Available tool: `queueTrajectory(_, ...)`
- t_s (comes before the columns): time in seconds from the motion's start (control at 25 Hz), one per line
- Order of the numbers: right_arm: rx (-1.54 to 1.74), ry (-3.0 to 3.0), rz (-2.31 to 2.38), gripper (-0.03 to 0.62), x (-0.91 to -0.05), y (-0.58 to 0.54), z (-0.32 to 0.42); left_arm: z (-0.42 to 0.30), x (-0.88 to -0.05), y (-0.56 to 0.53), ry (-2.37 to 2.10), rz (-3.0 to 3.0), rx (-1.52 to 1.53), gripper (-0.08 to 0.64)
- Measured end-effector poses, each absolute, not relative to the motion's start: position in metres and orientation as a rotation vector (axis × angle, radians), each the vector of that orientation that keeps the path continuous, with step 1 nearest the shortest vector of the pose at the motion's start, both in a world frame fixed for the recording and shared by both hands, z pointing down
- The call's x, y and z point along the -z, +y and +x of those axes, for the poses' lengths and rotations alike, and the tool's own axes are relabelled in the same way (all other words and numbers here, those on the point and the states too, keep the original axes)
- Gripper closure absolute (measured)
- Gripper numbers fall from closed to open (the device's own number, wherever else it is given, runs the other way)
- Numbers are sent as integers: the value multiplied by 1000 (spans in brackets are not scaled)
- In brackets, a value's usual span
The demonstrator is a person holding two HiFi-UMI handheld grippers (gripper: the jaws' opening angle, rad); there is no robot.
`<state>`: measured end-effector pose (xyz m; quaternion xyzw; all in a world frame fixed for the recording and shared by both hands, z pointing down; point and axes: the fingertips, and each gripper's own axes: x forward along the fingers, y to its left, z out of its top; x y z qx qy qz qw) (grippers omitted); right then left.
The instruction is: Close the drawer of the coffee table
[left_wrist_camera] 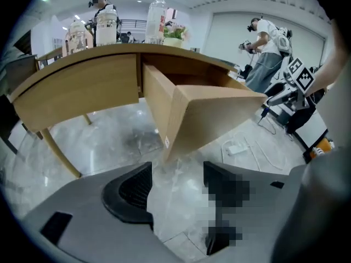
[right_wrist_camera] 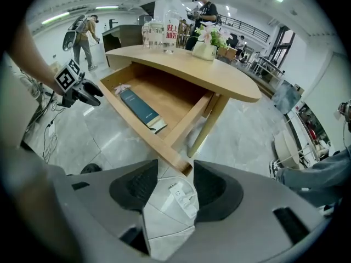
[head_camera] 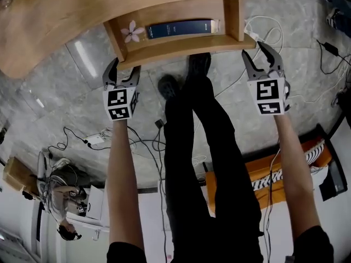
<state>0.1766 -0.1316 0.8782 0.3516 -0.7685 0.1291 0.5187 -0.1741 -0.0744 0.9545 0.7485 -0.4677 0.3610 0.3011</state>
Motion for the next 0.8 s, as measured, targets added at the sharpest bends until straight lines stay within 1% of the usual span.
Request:
queueTrajectory(0.4, -312, -1841, 811, 416, -890, -141, 177, -154, -962, -103, -1248, 1987, -927, 272)
queueTrajectory(0.8, -312, -1825, 791, 419, -889, -142, 178, -154, -960, -105, -1249, 1976, -935, 281)
